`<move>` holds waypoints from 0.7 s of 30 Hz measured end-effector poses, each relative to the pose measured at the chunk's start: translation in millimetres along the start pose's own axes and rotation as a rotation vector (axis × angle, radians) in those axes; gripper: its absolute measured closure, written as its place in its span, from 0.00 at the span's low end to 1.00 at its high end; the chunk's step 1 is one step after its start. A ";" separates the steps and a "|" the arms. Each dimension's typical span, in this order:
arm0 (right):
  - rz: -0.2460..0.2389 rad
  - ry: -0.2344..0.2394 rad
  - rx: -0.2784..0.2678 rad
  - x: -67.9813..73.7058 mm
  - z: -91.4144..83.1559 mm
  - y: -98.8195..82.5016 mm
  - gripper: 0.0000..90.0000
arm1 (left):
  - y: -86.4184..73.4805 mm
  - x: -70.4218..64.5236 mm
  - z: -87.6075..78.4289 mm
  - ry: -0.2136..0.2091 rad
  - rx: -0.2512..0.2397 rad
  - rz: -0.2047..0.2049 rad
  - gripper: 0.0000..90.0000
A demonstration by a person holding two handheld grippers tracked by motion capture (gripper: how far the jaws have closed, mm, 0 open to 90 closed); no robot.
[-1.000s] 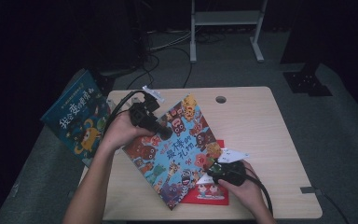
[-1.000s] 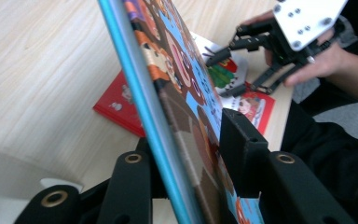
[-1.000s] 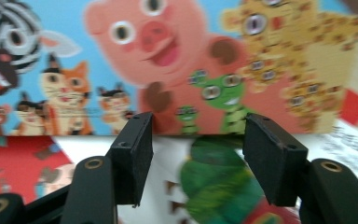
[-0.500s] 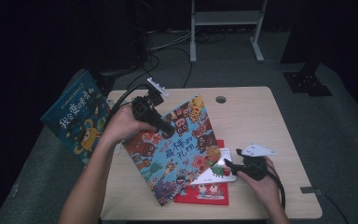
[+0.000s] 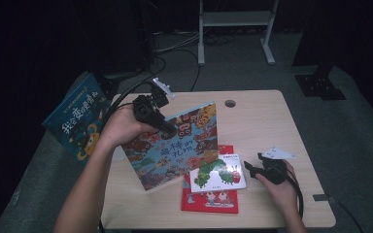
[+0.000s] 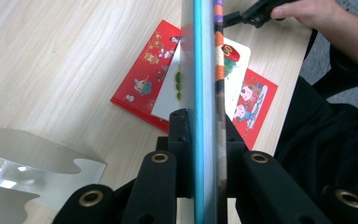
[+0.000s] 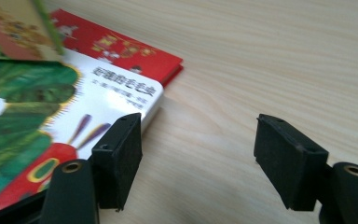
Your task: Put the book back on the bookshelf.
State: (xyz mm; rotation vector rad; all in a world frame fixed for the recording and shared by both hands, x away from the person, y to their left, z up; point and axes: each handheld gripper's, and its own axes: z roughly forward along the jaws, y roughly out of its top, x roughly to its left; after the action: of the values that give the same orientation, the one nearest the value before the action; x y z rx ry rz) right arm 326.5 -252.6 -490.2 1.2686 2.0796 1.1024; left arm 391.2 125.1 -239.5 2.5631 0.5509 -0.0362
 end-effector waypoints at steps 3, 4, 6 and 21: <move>0.011 -0.017 0.013 -3.4 2.8 -2.9 0.34 | -4.3 0.6 -2.2 0.009 -0.007 -0.015 0.89; 0.013 -0.023 0.018 -4.3 3.5 -3.7 0.34 | -5.9 1.3 -3.4 0.010 -0.005 -0.012 0.89; 0.021 -0.032 0.023 -6.1 4.6 -4.7 0.34 | -8.6 1.5 -5.6 0.014 -0.002 -0.010 0.89; 0.034 -0.058 0.118 -8.3 13.2 -5.9 0.26 | -39.0 3.1 -28.2 0.073 -0.012 -0.047 0.89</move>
State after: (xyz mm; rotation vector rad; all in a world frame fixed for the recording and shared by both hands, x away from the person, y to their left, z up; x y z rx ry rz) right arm 336.9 -256.3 -502.7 1.3796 2.1145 0.9574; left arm 376.6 170.7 -234.1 2.5481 0.6371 0.0449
